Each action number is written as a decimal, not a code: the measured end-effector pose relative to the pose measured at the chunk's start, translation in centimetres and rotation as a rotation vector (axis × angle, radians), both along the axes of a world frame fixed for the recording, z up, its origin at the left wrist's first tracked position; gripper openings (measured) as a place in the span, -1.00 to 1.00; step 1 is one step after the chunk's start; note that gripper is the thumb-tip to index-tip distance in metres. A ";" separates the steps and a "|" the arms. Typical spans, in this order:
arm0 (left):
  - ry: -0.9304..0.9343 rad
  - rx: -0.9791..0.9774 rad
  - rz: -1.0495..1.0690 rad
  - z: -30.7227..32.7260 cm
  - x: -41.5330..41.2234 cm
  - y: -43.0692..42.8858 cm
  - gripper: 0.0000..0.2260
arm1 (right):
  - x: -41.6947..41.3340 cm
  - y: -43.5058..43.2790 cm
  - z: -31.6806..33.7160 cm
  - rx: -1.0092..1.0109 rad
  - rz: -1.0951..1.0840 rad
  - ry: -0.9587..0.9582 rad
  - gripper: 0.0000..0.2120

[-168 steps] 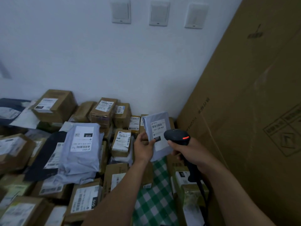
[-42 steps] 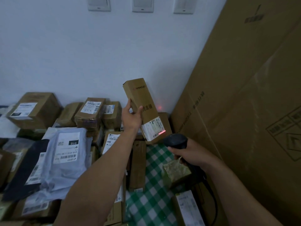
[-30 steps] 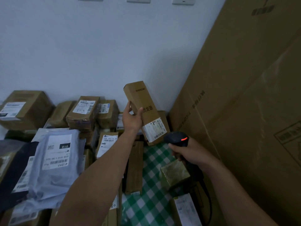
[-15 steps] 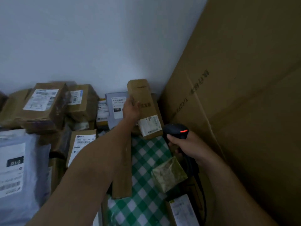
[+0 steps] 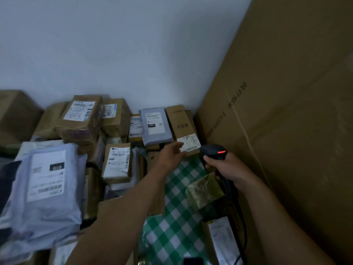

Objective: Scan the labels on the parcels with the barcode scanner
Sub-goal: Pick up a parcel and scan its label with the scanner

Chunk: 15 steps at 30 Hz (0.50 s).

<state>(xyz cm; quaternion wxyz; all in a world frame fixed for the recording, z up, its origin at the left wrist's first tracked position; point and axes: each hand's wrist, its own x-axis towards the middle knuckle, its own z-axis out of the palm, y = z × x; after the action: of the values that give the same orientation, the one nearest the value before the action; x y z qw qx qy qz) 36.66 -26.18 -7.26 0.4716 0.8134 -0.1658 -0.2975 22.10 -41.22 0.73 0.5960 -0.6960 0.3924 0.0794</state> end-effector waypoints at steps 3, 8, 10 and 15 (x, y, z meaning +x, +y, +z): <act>-0.023 0.092 -0.124 1.4 -4.7 1.5 -0.50 | -1.7 0.5 0.1 -0.011 0.000 0.001 -0.80; -0.150 0.238 -0.327 0.9 -10.9 2.4 -0.33 | -4.1 1.5 0.5 -0.017 -0.035 -0.037 -0.81; -0.179 0.276 -0.403 -0.1 -12.1 2.5 -0.14 | -5.0 1.8 0.6 -0.018 -0.035 -0.047 -0.80; -0.104 0.126 -0.193 -1.2 -13.6 2.9 -0.33 | -7.0 2.4 1.8 -0.007 -0.038 -0.066 -0.81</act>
<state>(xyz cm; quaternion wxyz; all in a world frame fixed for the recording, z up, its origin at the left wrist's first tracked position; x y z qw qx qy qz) 23.08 -23.26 -8.49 0.3794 0.8361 -0.2485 -0.3085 15.09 -38.82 2.49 0.6076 -0.6928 0.3859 0.0434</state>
